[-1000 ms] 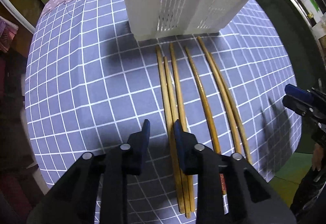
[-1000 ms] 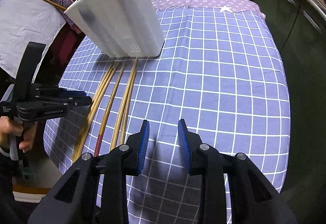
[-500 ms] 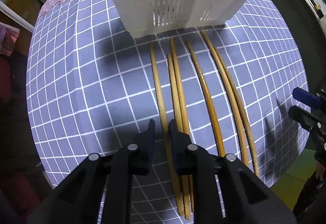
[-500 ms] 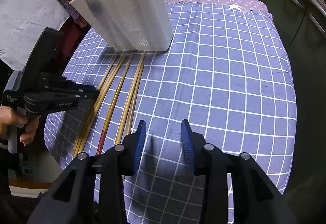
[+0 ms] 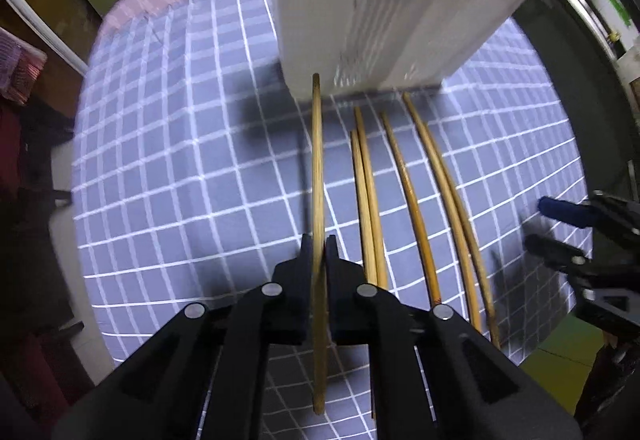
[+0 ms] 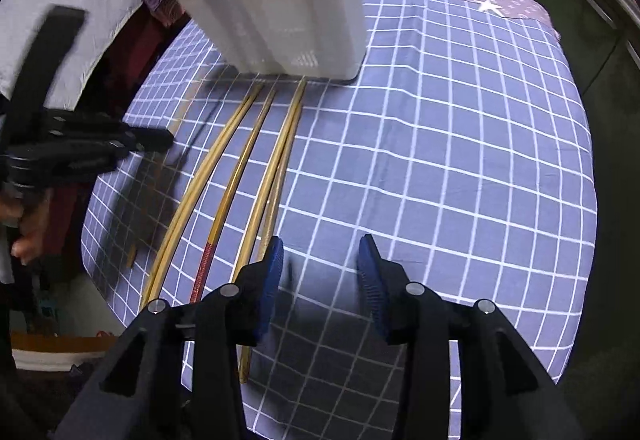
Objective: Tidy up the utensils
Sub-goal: 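Close the left tool on a wooden chopstick and lift it upright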
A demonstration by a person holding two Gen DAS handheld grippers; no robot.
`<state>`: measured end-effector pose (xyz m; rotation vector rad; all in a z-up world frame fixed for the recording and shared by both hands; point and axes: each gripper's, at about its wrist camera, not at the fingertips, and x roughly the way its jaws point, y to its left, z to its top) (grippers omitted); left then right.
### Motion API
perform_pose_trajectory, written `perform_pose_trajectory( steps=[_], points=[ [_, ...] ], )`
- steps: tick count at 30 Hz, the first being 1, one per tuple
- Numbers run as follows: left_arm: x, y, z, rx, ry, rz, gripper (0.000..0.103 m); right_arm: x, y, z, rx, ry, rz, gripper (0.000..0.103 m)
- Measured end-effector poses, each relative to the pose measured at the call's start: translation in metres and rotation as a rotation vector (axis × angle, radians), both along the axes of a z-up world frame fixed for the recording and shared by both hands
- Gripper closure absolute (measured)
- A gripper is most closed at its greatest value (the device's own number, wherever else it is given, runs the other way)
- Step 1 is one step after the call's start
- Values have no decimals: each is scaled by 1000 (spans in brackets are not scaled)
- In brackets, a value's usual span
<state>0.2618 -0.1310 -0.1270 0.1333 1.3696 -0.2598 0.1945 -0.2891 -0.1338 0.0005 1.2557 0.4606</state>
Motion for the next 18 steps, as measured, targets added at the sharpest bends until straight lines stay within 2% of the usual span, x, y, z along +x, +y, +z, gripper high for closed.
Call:
perform_pose_trajectory(
  steps=[5,8,12,13,18],
  points=[
    [-26,19,38,-35,-164,5,96,12,18,-3,-21,30,29,63],
    [-48,37,57,-74,-236,17,96,20,30,-6,-50,46,46,64],
    [-70,48,70,-82,-355,25,96,32,47,-15,-95,86,72,81],
    [-74,50,71,-86,-368,26,96,34,50,-17,-109,92,75,85],
    [-85,61,74,-123,-386,30,96,42,58,-23,-147,106,77,87]
  ],
)
